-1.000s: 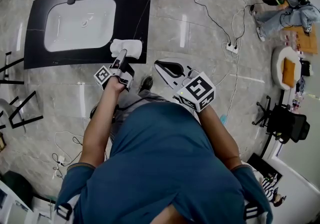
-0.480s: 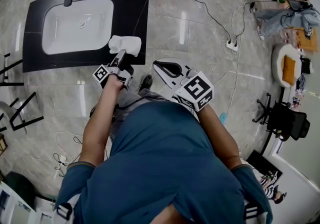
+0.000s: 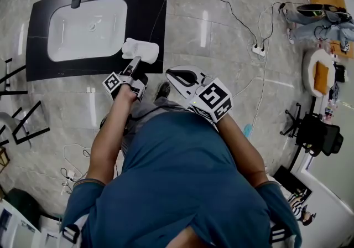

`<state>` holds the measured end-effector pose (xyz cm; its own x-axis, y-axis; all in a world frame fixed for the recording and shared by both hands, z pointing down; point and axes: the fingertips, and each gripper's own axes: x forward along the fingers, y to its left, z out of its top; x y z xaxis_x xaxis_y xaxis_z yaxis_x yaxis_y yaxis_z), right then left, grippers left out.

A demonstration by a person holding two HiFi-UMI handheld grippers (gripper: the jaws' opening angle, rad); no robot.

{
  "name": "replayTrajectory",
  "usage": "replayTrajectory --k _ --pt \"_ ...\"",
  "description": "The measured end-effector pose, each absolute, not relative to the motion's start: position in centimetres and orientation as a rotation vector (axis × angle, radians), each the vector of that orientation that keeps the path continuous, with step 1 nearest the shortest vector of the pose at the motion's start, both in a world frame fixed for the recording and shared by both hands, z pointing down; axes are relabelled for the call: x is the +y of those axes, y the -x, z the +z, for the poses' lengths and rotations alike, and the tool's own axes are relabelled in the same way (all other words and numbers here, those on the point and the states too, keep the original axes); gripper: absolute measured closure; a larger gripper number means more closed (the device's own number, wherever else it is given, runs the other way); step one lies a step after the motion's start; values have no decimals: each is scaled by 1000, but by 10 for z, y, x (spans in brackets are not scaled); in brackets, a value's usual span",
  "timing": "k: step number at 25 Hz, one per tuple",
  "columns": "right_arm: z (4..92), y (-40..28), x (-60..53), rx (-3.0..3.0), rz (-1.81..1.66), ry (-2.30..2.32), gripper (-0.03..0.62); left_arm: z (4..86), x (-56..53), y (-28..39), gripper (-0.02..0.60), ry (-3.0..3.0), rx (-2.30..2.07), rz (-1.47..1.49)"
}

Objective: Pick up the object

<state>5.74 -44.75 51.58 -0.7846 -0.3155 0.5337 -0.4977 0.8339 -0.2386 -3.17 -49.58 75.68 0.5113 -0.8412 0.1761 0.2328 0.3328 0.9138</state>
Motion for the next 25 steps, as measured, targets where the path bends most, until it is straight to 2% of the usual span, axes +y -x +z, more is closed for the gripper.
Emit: replayTrajectory --k 25 --pt "533 -13 -456 -2522 571 -546 579 694 -500 96 471 -1138 -692 -821"
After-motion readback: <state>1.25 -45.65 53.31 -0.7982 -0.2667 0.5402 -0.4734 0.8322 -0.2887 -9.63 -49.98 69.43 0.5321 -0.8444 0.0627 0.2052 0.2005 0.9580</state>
